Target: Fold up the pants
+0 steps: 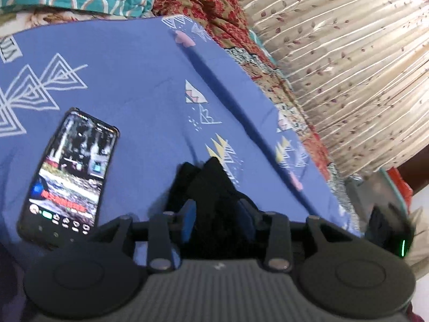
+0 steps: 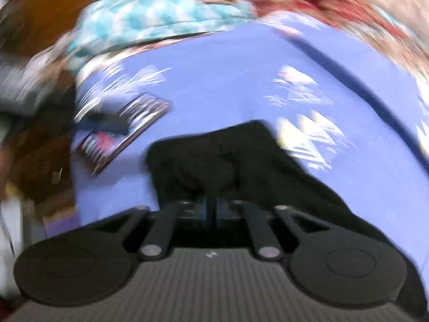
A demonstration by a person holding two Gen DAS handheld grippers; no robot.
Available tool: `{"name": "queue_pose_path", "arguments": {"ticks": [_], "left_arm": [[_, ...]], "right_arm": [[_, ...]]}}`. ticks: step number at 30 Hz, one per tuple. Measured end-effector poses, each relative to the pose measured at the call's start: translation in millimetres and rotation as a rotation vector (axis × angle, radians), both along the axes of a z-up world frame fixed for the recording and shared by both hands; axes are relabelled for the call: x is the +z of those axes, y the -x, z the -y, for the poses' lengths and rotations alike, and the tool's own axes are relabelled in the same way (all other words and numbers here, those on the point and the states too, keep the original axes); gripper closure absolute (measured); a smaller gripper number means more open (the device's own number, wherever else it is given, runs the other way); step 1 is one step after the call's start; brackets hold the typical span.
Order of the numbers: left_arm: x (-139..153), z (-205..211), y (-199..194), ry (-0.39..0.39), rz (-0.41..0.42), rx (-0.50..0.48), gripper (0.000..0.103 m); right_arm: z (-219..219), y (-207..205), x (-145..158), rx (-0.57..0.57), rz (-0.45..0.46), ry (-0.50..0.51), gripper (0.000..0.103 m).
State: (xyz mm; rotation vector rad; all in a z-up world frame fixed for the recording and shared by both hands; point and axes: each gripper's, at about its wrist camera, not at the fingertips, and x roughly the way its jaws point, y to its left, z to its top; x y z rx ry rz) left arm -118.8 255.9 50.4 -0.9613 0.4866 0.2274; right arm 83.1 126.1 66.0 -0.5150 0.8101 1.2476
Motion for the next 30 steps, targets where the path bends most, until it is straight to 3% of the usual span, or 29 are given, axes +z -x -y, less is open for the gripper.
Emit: {"name": "queue_pose_path", "arguments": {"ticks": [2,4,7,9,13,16,18,22,25,27,28,30], "left_arm": [[-3,-1,-3,0.017,0.011,-0.015,0.068],[-5,-2,-6,0.025,0.024,-0.006,0.067],[-9,-7,-7,0.053,0.049,0.021,0.064],[-16,-9,-7,0.066,0.042,0.035,0.062],[-34,-10,-2,0.093,-0.021,0.055,0.062],[-39,-9,3,0.121,-0.017,0.049,0.062],[-34,-7,0,0.108,0.008,0.025,0.062],[-16,3,-30,0.087,0.061,-0.073,0.062],[-12,18,-69,0.038,0.017,-0.165,0.063],[-15,26,-89,0.037,-0.014,-0.209,0.064],[-15,31,-96,0.03,-0.017,-0.227,0.064],[-16,42,-105,-0.01,-0.026,-0.258,0.064]], "right_arm": [[11,-16,21,-0.09,0.021,-0.082,0.095],[19,-11,44,-0.124,0.188,-0.142,0.095],[29,26,53,-0.058,0.439,-0.219,0.094],[29,52,30,0.022,0.514,-0.197,0.094],[16,93,-53,0.192,0.47,0.022,0.094],[13,123,-86,0.229,0.552,0.078,0.092],[10,122,-84,0.207,0.529,0.087,0.092],[16,104,-70,0.147,0.398,0.065,0.091],[24,107,-64,0.122,0.376,0.04,0.088],[33,103,-55,0.094,0.347,0.009,0.067],[44,100,-47,0.061,0.329,-0.024,0.061],[71,92,-36,-0.013,0.263,-0.086,0.06]]}}
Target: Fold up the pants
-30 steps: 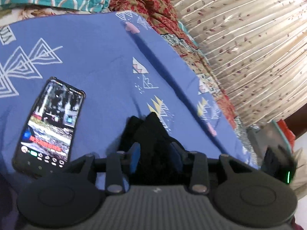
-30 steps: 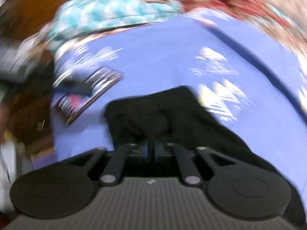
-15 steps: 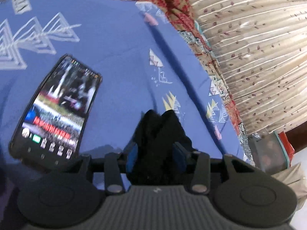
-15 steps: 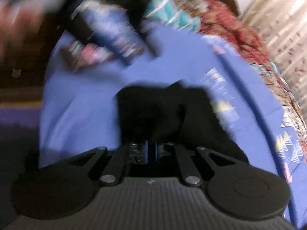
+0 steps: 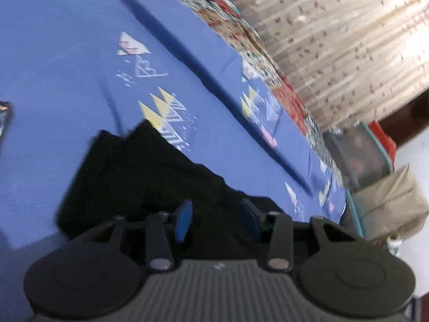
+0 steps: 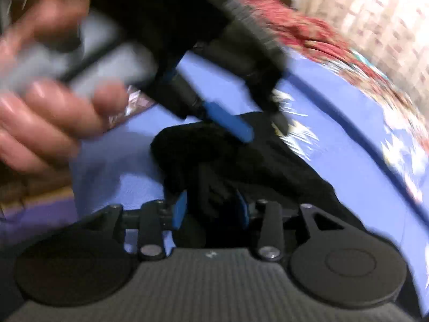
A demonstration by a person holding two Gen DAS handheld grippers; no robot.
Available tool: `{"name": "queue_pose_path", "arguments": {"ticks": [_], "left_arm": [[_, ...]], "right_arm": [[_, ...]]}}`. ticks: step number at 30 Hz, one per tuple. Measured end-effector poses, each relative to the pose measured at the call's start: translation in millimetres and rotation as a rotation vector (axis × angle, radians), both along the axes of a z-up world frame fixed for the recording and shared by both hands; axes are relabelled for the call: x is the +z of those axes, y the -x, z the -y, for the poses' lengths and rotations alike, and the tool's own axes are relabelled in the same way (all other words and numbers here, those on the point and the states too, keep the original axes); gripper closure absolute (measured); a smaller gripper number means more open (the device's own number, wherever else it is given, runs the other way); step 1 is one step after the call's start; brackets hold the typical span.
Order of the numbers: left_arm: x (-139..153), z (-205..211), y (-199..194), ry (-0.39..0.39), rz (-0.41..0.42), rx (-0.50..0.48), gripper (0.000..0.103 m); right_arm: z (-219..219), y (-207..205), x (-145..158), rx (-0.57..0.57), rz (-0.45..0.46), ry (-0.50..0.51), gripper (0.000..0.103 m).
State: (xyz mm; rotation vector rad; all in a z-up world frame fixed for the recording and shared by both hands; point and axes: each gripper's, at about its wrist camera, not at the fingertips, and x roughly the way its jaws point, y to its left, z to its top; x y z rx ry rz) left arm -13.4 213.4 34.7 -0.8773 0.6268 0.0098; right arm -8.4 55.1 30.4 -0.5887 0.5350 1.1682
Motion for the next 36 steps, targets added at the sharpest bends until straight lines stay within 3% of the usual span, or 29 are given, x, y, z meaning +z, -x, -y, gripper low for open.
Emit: {"name": "queue_pose_path", "arguments": {"ticks": [4,5,7,9,11,12,15,18,21,24,28,31,32,33,36], "left_arm": [[-8,28,-12,-0.192,-0.097,-0.007,0.068],[-13,33,-15,-0.261,-0.145,0.003,0.073],[-25,39,-19,-0.396,-0.242,0.018,0.092],[-33,35,-17,-0.381,-0.247,0.025,0.092],[-27,31,-14,-0.335,-0.251,0.043,0.092],[-23,29,-12,-0.307,-0.25,0.054,0.091],[-4,28,-2,-0.245,-0.218,0.102,0.084],[16,43,0,-0.263,-0.151,0.113,0.082],[25,69,-9,-0.294,-0.117,0.052,0.082],[18,89,-24,-0.331,-0.156,-0.016,0.082],[-8,91,-33,-0.337,-0.284,-0.04,0.083],[-20,77,-22,-0.275,-0.299,-0.024,0.09],[-21,70,-19,-0.242,-0.304,-0.009,0.092],[-21,63,-16,-0.212,-0.312,0.008,0.092],[-14,50,-6,-0.18,-0.323,0.045,0.092]], "right_arm": [[49,-34,-2,-0.195,-0.197,-0.043,0.061],[60,-43,-7,-0.249,-0.256,-0.046,0.063],[86,-67,-24,-0.384,-0.408,-0.037,0.068],[110,-80,-43,-0.457,-0.584,-0.055,0.076],[131,-82,-41,-0.466,-0.668,-0.104,0.078],[140,-79,-35,-0.469,-0.662,-0.123,0.076],[172,-68,-10,-0.483,-0.497,-0.198,0.073],[190,-67,-4,-0.502,-0.368,-0.189,0.072],[194,-60,-15,-0.481,-0.269,-0.122,0.067],[183,-59,-29,-0.444,-0.234,-0.064,0.066],[170,-62,-35,-0.398,-0.178,-0.03,0.067],[157,-69,-37,-0.377,-0.15,-0.009,0.067],[157,-73,-37,-0.367,-0.148,0.008,0.073],[155,-74,-38,-0.357,-0.143,0.022,0.093],[163,-73,-24,-0.349,-0.181,0.005,0.096]]}}
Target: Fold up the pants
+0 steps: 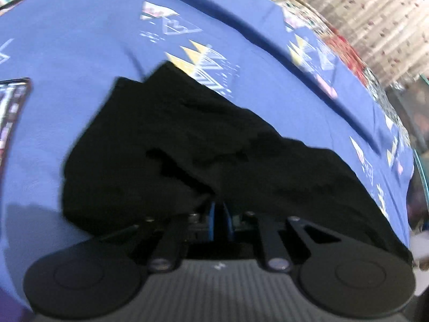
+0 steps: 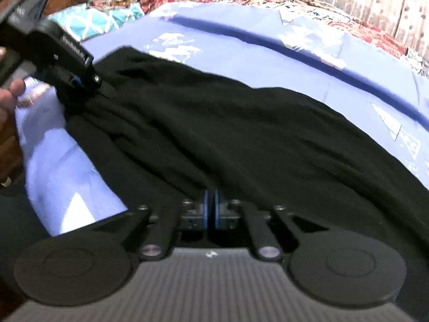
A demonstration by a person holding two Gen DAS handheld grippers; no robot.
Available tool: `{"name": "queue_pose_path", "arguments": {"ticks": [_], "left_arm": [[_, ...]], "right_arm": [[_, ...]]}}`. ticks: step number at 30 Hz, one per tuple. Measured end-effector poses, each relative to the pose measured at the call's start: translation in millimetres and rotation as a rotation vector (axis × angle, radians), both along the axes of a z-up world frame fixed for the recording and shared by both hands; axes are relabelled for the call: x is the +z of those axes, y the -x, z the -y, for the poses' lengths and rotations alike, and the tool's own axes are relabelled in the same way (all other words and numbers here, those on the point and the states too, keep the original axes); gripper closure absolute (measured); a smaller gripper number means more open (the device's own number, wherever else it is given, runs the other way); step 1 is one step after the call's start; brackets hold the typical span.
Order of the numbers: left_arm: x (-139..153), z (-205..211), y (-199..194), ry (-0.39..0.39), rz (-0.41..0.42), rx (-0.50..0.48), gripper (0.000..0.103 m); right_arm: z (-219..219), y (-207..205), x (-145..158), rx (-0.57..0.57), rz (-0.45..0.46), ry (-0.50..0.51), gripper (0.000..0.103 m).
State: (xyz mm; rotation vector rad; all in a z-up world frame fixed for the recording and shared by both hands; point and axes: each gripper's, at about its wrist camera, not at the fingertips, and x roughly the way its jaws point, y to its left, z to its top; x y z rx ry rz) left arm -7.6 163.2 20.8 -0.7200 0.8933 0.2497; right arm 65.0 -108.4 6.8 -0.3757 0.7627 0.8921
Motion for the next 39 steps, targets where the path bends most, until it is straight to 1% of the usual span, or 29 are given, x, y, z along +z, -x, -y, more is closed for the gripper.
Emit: {"name": "queue_pose_path", "arguments": {"ticks": [2,4,5,6,8,9,10,11,13,14,15,16,17,18,19,22,23,24,26,27,29,32,34,35,36,37,38,39], "left_arm": [[8,-3,6,0.001,0.008,-0.003,0.092],[15,-3,9,0.008,0.016,-0.007,0.086],[19,-1,9,0.004,0.028,-0.011,0.083],[24,3,8,-0.006,0.046,-0.023,0.079],[32,15,1,-0.028,0.076,-0.066,0.076],[34,24,-4,-0.036,0.085,-0.097,0.076],[35,32,-12,-0.043,0.085,-0.122,0.076],[34,40,-17,-0.055,0.078,-0.151,0.076],[27,55,-23,-0.085,0.046,-0.202,0.076],[21,58,-25,-0.09,0.022,-0.223,0.076],[13,62,-26,-0.092,-0.006,-0.243,0.076],[5,64,-26,-0.105,-0.044,-0.258,0.077],[-3,65,-23,-0.121,-0.069,-0.267,0.079],[-7,63,-17,-0.124,-0.069,-0.273,0.081],[-8,59,-11,-0.114,-0.053,-0.271,0.085],[-5,43,-1,-0.04,-0.041,-0.224,0.087],[-2,39,1,-0.024,-0.037,-0.208,0.088],[3,39,3,-0.022,-0.033,-0.201,0.086],[15,44,3,-0.057,-0.009,-0.202,0.077],[22,50,0,-0.078,0.012,-0.206,0.07],[32,65,-10,-0.085,0.048,-0.233,0.068],[37,97,-30,-0.068,0.077,-0.287,0.068],[32,121,-47,-0.071,0.077,-0.336,0.068],[27,132,-56,-0.077,0.06,-0.356,0.068],[23,143,-62,-0.082,0.038,-0.374,0.068],[17,152,-67,-0.091,0.008,-0.389,0.068],[12,160,-75,-0.102,-0.025,-0.396,0.068],[7,164,-77,-0.109,-0.053,-0.404,0.068]], "right_arm": [[11,7,16,0.017,-0.045,-0.054,0.096],[21,19,24,0.044,-0.051,-0.054,0.096],[24,25,22,0.051,-0.062,-0.045,0.096],[27,27,17,0.049,-0.08,-0.033,0.096],[28,24,-2,0.014,-0.115,-0.001,0.096],[30,22,-8,-0.014,-0.136,-0.018,0.095],[31,20,-8,-0.036,-0.149,-0.044,0.092],[31,20,-5,-0.046,-0.16,-0.068,0.091],[33,22,5,-0.049,-0.143,-0.11,0.084],[35,23,9,-0.041,-0.139,-0.133,0.077],[37,23,14,-0.034,-0.136,-0.151,0.074],[39,24,16,-0.04,-0.129,-0.161,0.074],[41,22,16,-0.057,-0.126,-0.164,0.074],[44,21,14,-0.08,-0.136,-0.165,0.074],[50,16,10,-0.11,-0.165,-0.169,0.074],[70,4,-3,-0.205,-0.253,-0.176,0.074],[81,2,-2,-0.234,-0.269,-0.203,0.074],[92,1,1,-0.26,-0.277,-0.238,0.074],[115,-2,11,-0.325,-0.263,-0.308,0.074],[128,-5,16,-0.369,-0.245,-0.344,0.073],[149,-14,23,-0.454,-0.211,-0.384,0.072],[165,-33,26,-0.562,-0.15,-0.372,0.072],[172,-47,20,-0.593,-0.145,-0.363,0.072],[174,-53,15,-0.611,-0.148,-0.35,0.072],[176,-60,9,-0.636,-0.159,-0.31,0.072],[179,-65,1,-0.671,-0.19,-0.236,0.072],[184,-67,-7,-0.682,-0.232,-0.187,0.074],[192,-59,-10,-0.658,-0.244,-0.205,0.075]]}}
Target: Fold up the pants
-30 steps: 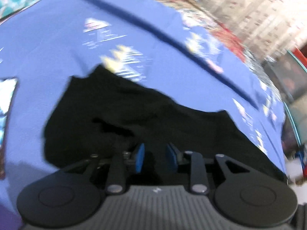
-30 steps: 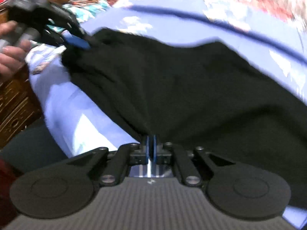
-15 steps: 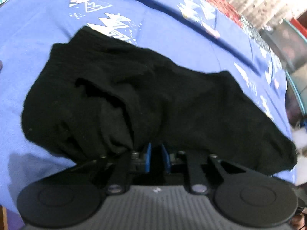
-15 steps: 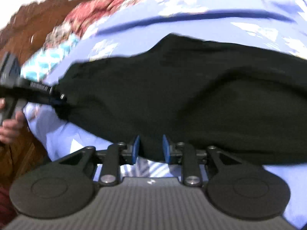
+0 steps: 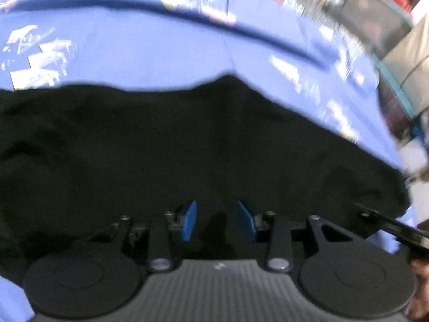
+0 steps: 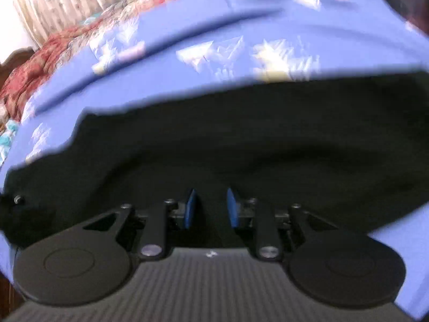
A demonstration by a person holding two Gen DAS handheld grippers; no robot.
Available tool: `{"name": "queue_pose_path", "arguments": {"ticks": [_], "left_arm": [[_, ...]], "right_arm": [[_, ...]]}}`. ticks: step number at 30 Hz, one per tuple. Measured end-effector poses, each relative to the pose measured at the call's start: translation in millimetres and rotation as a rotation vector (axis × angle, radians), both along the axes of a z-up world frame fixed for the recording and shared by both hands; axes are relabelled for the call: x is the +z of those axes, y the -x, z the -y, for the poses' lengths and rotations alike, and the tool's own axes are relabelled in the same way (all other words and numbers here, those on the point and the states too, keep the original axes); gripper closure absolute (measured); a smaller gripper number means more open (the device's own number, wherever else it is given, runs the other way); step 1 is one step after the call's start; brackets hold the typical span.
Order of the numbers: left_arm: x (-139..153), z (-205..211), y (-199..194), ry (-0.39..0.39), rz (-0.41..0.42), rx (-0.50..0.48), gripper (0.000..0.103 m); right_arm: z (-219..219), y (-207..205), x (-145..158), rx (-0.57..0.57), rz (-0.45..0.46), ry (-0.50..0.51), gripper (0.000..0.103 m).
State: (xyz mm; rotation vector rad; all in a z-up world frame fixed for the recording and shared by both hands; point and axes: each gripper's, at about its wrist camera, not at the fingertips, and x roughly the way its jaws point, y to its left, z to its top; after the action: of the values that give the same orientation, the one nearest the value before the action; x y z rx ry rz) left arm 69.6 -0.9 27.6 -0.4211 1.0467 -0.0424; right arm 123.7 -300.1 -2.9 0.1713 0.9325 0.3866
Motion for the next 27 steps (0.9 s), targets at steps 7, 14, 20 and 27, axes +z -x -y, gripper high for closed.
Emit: {"name": "queue_pose_path", "arguments": {"ticks": [7,14,20,27], "left_arm": [[-1,22,-6,-0.022,-0.014,-0.036,0.064],[20,61,-24,0.021,0.057,-0.14,0.064],[10,97,-51,0.069,0.036,-0.196,0.064],[-13,119,-61,0.005,0.001,-0.224,0.063]], "right_arm": [[38,43,6,0.011,0.019,-0.039,0.078],[116,54,27,-0.255,0.169,-0.186,0.068],[208,48,7,-0.561,0.127,-0.371,0.047],[235,4,-11,-0.696,0.117,-0.504,0.036]]}}
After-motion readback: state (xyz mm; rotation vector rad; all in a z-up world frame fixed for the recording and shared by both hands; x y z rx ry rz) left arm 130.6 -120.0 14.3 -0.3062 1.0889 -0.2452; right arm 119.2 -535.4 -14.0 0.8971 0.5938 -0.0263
